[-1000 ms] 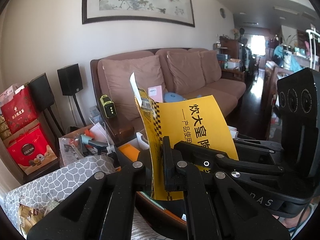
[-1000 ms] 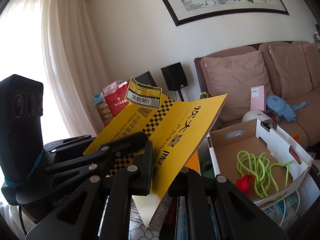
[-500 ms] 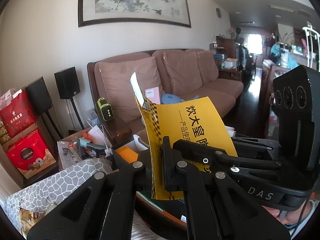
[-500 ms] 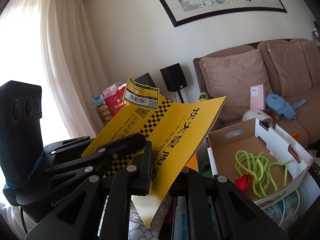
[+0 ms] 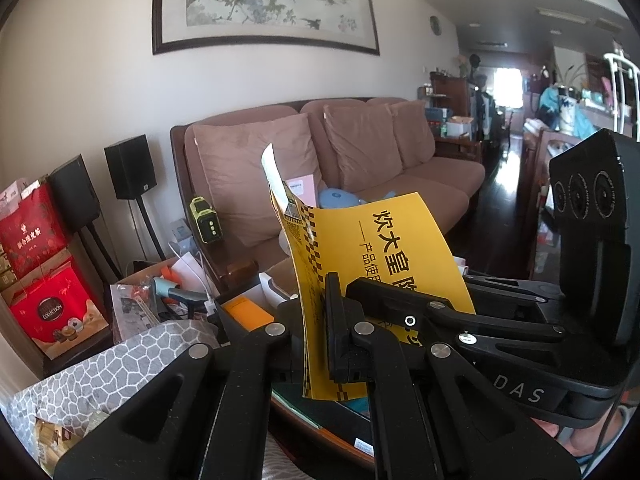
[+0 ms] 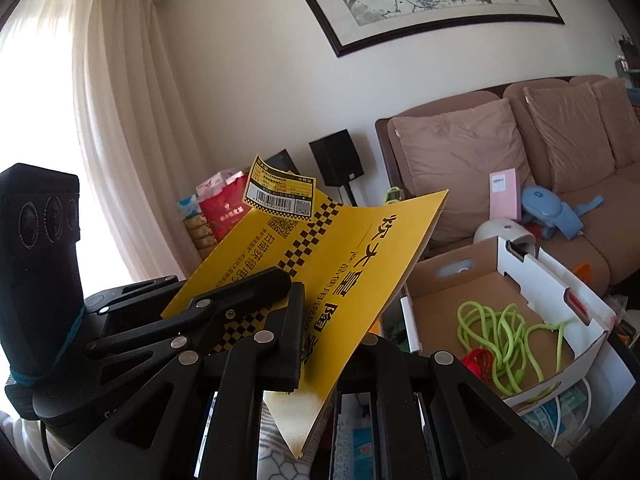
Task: Organize objects
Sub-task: 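Carry the yellow booklet toward the white cardboard box with both tools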
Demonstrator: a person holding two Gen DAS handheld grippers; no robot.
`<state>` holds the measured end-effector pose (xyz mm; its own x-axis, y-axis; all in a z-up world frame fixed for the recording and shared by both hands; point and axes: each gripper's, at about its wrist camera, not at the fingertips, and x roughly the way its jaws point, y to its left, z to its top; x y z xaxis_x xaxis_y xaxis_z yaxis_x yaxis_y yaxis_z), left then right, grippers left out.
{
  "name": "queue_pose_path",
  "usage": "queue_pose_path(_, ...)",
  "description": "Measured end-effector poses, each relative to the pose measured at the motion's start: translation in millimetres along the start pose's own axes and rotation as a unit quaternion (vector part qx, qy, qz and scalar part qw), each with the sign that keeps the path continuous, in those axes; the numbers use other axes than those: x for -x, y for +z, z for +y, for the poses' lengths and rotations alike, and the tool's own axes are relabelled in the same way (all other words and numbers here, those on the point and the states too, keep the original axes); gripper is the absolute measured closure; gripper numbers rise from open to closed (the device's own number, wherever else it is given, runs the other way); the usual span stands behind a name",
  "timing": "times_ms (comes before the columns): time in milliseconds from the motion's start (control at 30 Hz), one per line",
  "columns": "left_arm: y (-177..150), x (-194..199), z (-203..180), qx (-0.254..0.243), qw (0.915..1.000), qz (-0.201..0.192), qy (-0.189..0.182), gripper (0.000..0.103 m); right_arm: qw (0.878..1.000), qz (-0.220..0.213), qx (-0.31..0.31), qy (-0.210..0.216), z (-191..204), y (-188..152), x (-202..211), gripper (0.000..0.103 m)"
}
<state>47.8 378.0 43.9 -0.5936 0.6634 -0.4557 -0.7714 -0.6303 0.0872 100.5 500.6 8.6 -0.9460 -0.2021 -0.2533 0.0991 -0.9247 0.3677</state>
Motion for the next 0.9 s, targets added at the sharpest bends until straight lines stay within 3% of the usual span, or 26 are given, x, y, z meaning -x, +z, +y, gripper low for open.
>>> queue_pose_path(900,-0.1,-10.9,-1.8,0.015,0.9998,0.004,-0.014,0.098,1.0,0.003,0.0,-0.02,-7.1,1.0,3.0,0.096)
